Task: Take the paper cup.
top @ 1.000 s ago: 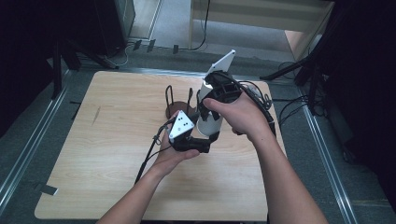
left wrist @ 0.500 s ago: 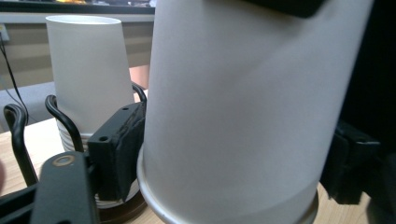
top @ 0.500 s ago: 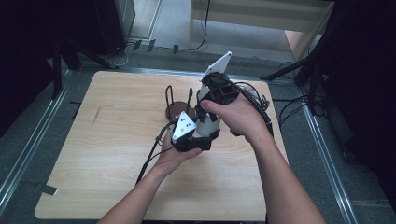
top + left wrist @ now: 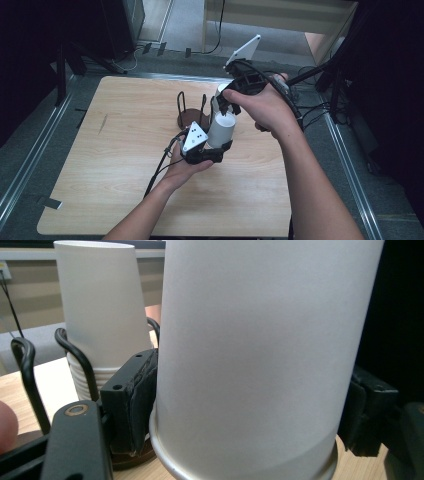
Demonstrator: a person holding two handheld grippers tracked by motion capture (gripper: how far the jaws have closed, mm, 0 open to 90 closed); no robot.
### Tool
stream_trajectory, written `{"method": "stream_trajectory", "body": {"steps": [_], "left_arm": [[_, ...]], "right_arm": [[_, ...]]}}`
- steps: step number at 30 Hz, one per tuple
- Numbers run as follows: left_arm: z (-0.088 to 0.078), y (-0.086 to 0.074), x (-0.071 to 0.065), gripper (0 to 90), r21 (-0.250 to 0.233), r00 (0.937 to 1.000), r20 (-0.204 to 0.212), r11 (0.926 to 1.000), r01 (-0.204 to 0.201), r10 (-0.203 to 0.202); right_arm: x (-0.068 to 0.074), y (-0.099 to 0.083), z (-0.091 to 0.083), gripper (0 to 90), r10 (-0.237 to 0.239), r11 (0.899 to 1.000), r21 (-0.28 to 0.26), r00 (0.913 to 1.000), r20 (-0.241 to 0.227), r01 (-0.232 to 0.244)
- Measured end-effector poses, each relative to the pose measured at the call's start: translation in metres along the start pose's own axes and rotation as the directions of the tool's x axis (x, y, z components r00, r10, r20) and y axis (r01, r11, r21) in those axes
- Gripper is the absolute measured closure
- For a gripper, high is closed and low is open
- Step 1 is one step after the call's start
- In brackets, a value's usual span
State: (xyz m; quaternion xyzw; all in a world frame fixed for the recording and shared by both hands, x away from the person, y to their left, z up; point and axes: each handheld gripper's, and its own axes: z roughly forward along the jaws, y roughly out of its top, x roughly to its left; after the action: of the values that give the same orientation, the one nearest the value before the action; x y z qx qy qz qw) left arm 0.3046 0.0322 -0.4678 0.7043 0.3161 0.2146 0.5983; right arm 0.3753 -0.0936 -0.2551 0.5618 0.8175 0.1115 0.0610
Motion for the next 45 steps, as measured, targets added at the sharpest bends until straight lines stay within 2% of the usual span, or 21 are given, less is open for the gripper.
{"method": "stream_trajectory", "body": {"steps": [2, 3, 8, 10, 11, 14, 20, 25, 35, 39, 43, 45], "left_arm": [[-0.001, 0.0, 0.001, 23.1, -0.001, 1.0, -0.001, 1.0, 0.0, 0.0], [-0.002, 0.0, 0.001, 23.2, -0.004, 1.0, -0.002, 1.0, 0.001, -0.001], [-0.008, 0.002, 0.002, 23.2, -0.02, 1.0, -0.001, 0.9998, 0.005, -0.005], [-0.009, 0.002, 0.003, 23.2, -0.022, 1.0, -0.001, 0.9997, 0.009, -0.009], [-0.009, 0.001, 0.004, 23.2, -0.021, 0.9999, -0.003, 0.9997, 0.01, -0.01], [-0.011, 0.0, 0.006, 23.2, -0.022, 0.9999, -0.007, 0.9997, 0.013, -0.013], [-0.014, 0.0, 0.008, 23.3, -0.024, 0.9998, -0.01, 0.9995, 0.018, -0.019], [-0.015, 0.0, 0.008, 23.2, -0.028, 0.9997, -0.012, 0.9994, 0.021, -0.021], [-0.015, -0.001, 0.007, 23.2, -0.025, 0.9997, -0.011, 0.9995, 0.021, -0.021], [-0.017, -0.001, 0.009, 23.2, -0.028, 0.9997, -0.013, 0.9994, 0.02, -0.02], [-0.019, -0.001, 0.011, 23.1, -0.027, 0.9996, -0.014, 0.9993, 0.024, -0.025], [-0.019, -0.001, 0.012, 23.1, -0.029, 0.9996, -0.014, 0.9993, 0.025, -0.025]], "right_arm": [[-0.002, 0.0, -0.002, 29.3, 0.007, 1.0, -0.009, 1.0, 0.002, -0.007], [-0.009, 0.002, -0.005, 29.3, 0.02, 1.0, -0.019, 0.9996, 0.019, -0.02], [-0.033, 0.003, -0.007, 28.4, 0.079, 0.997, -0.026, 0.9961, 0.038, -0.078], [-0.042, 0.002, -0.006, 28.4, 0.096, 0.995, -0.024, 0.9938, 0.055, -0.095], [-0.042, 0.002, -0.006, 28.4, 0.096, 0.995, -0.024, 0.9938, 0.055, -0.095], [-0.056, -0.001, -0.003, 28.4, 0.117, 0.993, -0.029, 0.9884, 0.096, -0.115], [-0.078, -0.008, 0.004, 28.2, 0.156, 0.988, -0.024, 0.983, 0.097, -0.154], [-0.1, -0.017, 0.013, 27.5, 0.182, 0.983, -0.015, 0.9758, 0.121, -0.181], [-0.124, -0.029, 0.03, 24.3, 0.216, 0.976, 0.011, 0.9687, 0.122, -0.219], [-0.136, -0.037, 0.044, 18.2, 0.222, 0.973, 0.031, 0.9642, 0.146, -0.228], [-0.142, -0.043, 0.051, 18.7, 0.223, 0.973, 0.03, 0.9632, 0.15, -0.23], [-0.146, -0.046, 0.053, 19.7, 0.217, 0.975, 0.012, 0.9634, 0.158, -0.221]]}}
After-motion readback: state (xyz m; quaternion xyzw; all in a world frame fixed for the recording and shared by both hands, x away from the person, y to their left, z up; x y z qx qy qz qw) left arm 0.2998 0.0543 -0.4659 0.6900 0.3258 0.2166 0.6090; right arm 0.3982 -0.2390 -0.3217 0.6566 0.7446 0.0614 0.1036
